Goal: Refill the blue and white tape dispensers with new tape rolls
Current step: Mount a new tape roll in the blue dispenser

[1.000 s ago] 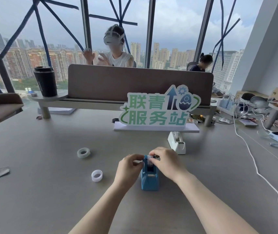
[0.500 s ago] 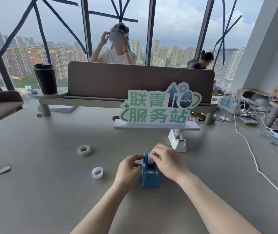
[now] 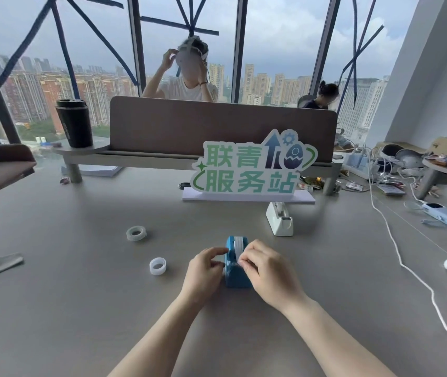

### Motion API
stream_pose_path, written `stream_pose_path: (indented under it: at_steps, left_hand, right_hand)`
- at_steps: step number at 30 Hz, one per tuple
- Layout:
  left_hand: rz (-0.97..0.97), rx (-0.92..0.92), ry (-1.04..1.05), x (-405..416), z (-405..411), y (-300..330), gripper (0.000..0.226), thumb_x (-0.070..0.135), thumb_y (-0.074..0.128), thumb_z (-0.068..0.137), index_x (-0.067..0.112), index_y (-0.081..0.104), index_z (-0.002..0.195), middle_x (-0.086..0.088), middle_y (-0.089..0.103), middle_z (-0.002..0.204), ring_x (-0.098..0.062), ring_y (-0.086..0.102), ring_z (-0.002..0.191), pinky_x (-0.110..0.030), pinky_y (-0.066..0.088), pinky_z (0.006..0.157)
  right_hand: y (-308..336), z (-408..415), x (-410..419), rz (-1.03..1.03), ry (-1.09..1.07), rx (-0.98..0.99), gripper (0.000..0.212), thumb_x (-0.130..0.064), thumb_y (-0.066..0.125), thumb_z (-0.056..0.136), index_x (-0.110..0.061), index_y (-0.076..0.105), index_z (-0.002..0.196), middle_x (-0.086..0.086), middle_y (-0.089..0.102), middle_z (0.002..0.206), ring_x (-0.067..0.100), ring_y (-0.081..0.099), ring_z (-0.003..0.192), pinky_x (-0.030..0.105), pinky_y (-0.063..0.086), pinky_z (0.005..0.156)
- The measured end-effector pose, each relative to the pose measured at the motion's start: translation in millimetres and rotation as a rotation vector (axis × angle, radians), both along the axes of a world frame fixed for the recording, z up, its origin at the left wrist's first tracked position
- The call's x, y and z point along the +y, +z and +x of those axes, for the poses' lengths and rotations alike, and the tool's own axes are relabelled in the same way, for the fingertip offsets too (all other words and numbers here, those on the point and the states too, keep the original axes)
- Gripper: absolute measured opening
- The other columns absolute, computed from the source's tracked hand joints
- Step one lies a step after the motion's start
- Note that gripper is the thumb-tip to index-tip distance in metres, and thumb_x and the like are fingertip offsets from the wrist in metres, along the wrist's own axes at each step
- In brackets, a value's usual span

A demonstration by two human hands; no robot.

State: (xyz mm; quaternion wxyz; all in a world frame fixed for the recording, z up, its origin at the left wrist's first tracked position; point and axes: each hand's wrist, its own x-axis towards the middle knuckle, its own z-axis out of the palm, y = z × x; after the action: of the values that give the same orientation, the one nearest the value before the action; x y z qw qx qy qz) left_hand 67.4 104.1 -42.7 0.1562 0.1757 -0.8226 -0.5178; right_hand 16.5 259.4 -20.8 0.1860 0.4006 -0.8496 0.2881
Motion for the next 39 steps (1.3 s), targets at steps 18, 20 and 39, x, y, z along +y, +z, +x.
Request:
stream_pose_path:
  at_steps: [18, 20, 39]
  left_hand:
    - [-0.011, -0.040, 0.019, 4.6, 8.7, -0.8, 0.043, 0.001, 0.049, 0.079, 0.022, 0.074, 0.108, -0.004, 0.076, 0.104, -0.014, 0.070, 0.097, -0.030, 0.053, 0.090]
    - [-0.016, -0.049, 0.019, 4.2, 8.6, -1.0, 0.044, 0.001, 0.049, 0.078, 0.023, 0.074, 0.107, -0.006, 0.076, 0.104, -0.016, 0.070, 0.098, -0.031, 0.053, 0.090]
    - [0.003, -0.072, 0.014, 1.4, 0.7, -6.9, 0.055, 0.005, 0.045, 0.078, 0.028, 0.068, 0.122, -0.002, 0.077, 0.106, -0.008, 0.064, 0.067, -0.010, 0.042, 0.056]
  right_hand:
    - [-27.2, 17.0, 4.1, 0.077, -0.052, 0.222, 0.009, -0.018, 0.074, 0.076, -0.018, 0.069, 0.069, -0.007, 0.060, 0.080, 0.014, 0.055, 0.079, 0.019, 0.044, 0.061]
    - [-29.7, 17.0, 5.5, 0.098, -0.040, 0.228, 0.008, -0.020, 0.072, 0.077, -0.018, 0.069, 0.069, -0.007, 0.061, 0.080, 0.016, 0.056, 0.078, 0.023, 0.048, 0.062]
    - [-29.8, -13.5, 2.7, 0.045, -0.134, -0.497, 0.061, -0.028, 0.071, 0.082, -0.022, 0.050, 0.139, 0.000, 0.061, 0.135, 0.019, 0.055, 0.126, 0.028, 0.044, 0.100]
